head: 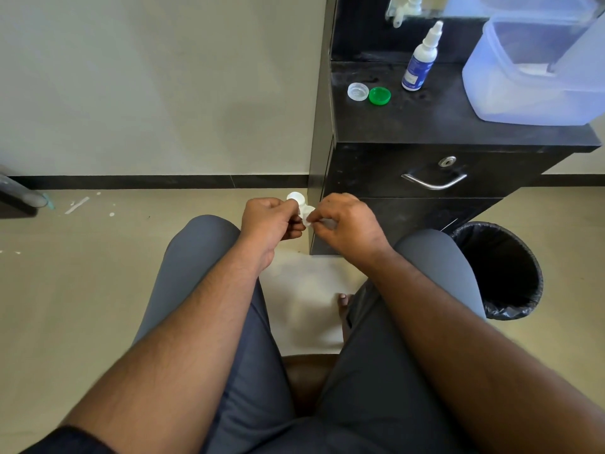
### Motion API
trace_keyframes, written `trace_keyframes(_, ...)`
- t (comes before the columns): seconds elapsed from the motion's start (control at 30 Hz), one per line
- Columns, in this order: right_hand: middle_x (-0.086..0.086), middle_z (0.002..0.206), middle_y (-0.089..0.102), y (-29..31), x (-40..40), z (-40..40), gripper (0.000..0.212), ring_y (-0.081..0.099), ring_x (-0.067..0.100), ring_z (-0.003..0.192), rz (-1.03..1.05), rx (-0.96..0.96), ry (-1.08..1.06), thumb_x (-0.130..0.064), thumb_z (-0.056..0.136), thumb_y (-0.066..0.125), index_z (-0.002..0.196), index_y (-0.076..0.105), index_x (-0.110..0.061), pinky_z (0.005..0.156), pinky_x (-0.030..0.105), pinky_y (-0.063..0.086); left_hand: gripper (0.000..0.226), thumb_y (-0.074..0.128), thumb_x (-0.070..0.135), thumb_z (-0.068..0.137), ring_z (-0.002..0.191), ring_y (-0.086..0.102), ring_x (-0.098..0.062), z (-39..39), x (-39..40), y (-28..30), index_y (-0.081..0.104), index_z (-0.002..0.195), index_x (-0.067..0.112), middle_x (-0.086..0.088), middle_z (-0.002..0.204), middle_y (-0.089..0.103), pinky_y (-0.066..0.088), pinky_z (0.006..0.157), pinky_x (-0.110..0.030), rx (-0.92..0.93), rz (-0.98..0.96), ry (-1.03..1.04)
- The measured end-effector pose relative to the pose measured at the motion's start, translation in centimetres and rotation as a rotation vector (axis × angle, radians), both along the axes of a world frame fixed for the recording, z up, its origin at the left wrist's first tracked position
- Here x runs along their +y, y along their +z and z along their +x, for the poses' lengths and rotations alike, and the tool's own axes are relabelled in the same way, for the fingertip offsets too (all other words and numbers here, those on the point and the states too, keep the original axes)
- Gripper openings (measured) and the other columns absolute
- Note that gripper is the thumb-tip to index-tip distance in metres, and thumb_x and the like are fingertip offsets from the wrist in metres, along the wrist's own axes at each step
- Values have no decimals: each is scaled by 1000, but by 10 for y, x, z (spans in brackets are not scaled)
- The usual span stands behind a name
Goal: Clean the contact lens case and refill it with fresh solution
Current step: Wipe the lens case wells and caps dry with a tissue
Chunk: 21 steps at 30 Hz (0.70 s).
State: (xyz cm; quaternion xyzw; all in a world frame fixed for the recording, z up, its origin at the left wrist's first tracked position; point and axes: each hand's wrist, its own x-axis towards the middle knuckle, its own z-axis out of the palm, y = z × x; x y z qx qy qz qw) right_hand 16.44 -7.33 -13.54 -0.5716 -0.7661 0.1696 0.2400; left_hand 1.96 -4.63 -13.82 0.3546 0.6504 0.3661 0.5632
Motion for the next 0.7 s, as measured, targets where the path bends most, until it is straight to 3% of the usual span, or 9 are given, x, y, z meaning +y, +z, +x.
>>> trace_keyframes(0.2,4,91,70,-5,6,8,9,61,17,88,-47,76,-157,-8,83,68,90,74,-10,74,30,53,10,59,1,81,52,65,-22,-2,0,-1,64,72,1,-9,59,62,59,63,-35,-63,-20,-31)
trace_keyframes(0.37,-2,87,70,2,4,14,8,64,7,81,-315,596,-326,-7,81,72,84,73,-14,69,15,53,14,57,3,85,56,63,-20,-5,1,1,66,74,5,-7,60,65,56,62,-32,-161,6,-155)
trace_keyframes(0.47,2,87,70,8,2,17,11,65,13,83,-484,924,-352,-4,78,73,77,72,-14,71,26,57,20,58,5,84,59,62,-19,-8,1,2,67,66,9,-8,63,65,53,65,-36,-129,74,-253)
trace_keyframes(0.57,4,88,70,11,3,17,17,65,23,87,-615,1061,-358,0,79,70,71,71,-15,74,38,57,25,58,6,84,59,63,-19,-8,-1,2,66,61,12,-9,64,65,51,64,-36,-77,106,-338)
trace_keyframes(0.7,5,88,69,12,3,14,21,64,22,85,-654,1144,-387,2,80,69,68,70,-15,67,34,55,23,55,6,86,58,60,-22,-9,-1,3,64,65,9,-12,63,63,51,62,-37,-64,132,-383)
